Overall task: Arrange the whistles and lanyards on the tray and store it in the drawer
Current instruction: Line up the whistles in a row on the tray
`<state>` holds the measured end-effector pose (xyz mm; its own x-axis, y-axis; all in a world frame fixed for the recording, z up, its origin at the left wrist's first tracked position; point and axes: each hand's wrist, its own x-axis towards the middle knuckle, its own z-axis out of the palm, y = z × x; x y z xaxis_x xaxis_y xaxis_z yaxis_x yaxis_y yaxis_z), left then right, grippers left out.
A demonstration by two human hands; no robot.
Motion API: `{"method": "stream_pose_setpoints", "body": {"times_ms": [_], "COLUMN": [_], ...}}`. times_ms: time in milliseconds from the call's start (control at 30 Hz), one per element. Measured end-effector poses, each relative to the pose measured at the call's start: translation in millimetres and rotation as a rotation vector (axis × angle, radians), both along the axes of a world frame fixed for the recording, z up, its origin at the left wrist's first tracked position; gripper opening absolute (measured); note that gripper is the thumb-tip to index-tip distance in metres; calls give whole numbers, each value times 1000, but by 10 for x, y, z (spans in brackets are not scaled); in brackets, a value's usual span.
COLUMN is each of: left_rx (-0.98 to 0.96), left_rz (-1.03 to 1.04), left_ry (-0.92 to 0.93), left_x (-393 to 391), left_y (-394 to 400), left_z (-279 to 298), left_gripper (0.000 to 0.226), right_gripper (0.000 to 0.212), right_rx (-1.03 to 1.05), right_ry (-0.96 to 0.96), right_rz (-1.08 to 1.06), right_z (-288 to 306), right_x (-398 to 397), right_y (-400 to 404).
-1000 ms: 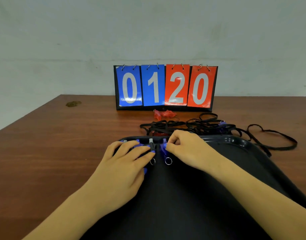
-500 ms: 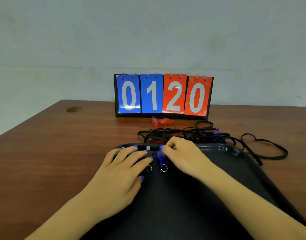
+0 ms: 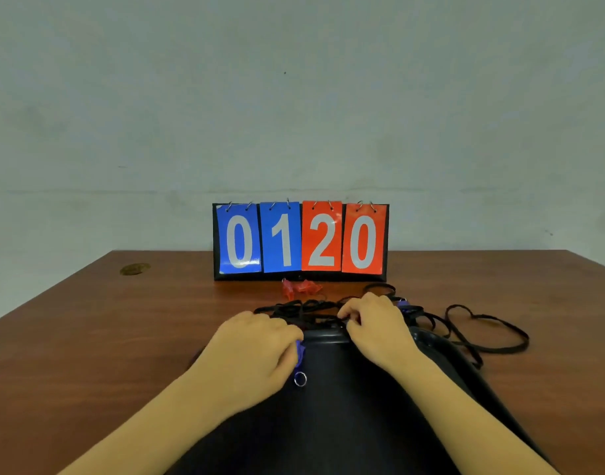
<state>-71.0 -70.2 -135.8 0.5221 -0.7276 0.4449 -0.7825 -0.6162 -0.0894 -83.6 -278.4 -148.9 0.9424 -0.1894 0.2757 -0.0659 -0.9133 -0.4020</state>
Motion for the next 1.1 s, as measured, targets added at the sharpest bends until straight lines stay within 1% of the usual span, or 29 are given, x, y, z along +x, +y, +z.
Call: {"method": "stream_pose_setpoints", "body": {"times_ms": [67,100,133,233,300,367,433,467,533,600,633,667,733,767,800,833,900,1000,1100], "left_rx": [55,51,40,72,99,108,94,75,-10,-176,-249,-284,-249,-212,-175,-139,-86,-89,-84], "left_rz": [25,47,80,222,265,290,307,305,296,290,295,292,263,248,231,216,193,172,194], "left_ry": [-45,-51,-12,176,260,385,502,521,505,461,416,349,221,197,192,198,212,240,319], "left_x": [122,186,262,468,533,566,597,612,627,604,596,592,596,594,588,589,594,623,654], "left_y": [-197,-287,-354,-470,-487,-469,-433,-417,-403,-390,-378,-369,-359,-356,-357,-365,-380,-393,-383], "left_z": [32,44,40,11,-28,-65,-102,-129,-176,-175,-158,-144,-127,-128,-135,-153,-191,-230,-280], "left_gripper": [40,46,48,35,37,42,44,45,51,60,60,53,31,21,17,18,26,32,38], "right_gripper": [28,30,32,37,38,39,37,34,28,25,24,26,27,23,19,19,25,29,33], "right_rx": [22,43,48,-13,-22,-24,-3,25,67,90,110,130,132,89,32,-13,-46,-64,-89], "right_ry": [41,61,78,149,188,215,212,201,177,142,113,76,-9,-43,-60,-69,-53,-13,48], "right_rz": [24,37,51,75,72,62,44,35,15,-14,-33,-55,-89,-86,-67,-35,31,68,85], "right_z": [-24,-36,-50,-84,-87,-89,-93,-95,-98,-106,-114,-118,-118,-113,-109,-107,-111,-104,-104], "right_x": [2,4,9,54,82,102,110,115,122,130,137,138,134,130,131,130,132,149,176], "right_y": [-43,-55,-66,-91,-92,-78,-51,-41,-26,-9,2,18,52,67,79,89,102,88,79]}}
